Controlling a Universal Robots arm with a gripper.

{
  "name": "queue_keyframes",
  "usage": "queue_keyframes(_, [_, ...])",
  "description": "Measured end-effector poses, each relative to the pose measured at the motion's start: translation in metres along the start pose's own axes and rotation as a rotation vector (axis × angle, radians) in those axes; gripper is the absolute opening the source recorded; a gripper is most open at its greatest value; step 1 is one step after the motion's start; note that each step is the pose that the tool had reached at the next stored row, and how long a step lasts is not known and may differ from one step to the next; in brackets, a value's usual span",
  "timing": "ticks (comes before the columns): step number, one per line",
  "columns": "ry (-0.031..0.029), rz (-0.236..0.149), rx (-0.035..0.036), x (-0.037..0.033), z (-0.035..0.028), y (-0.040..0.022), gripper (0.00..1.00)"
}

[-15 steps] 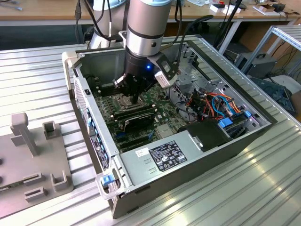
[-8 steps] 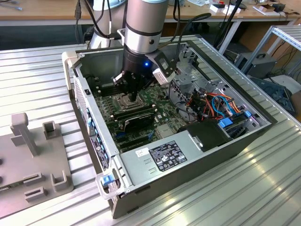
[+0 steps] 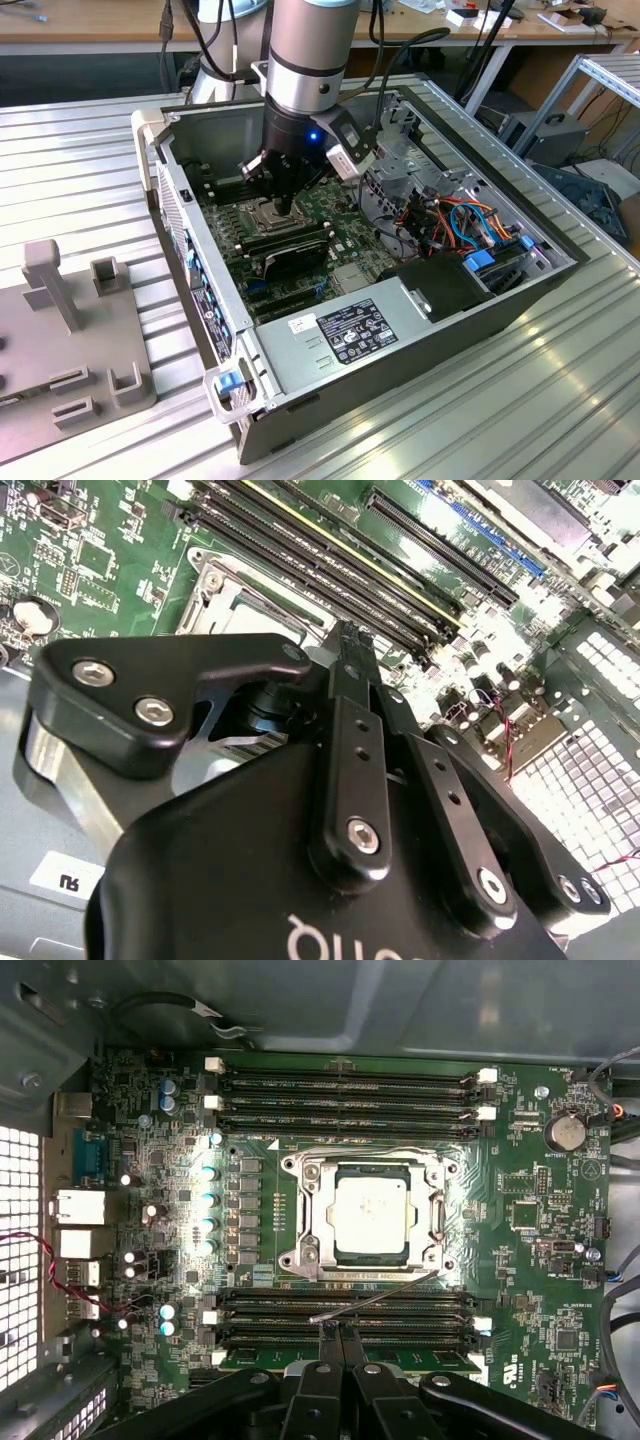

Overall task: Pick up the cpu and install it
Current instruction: 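Install the second cpu locking lever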

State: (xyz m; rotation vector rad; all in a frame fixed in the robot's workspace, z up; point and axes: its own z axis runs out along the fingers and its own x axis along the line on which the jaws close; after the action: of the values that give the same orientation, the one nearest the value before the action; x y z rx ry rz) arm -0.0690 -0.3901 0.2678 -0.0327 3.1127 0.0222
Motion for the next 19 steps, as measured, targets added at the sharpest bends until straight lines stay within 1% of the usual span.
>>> queue_keyframes(19, [-0.0001, 0.000, -0.0002, -0.0008, 0.0000, 0.0000, 0.11])
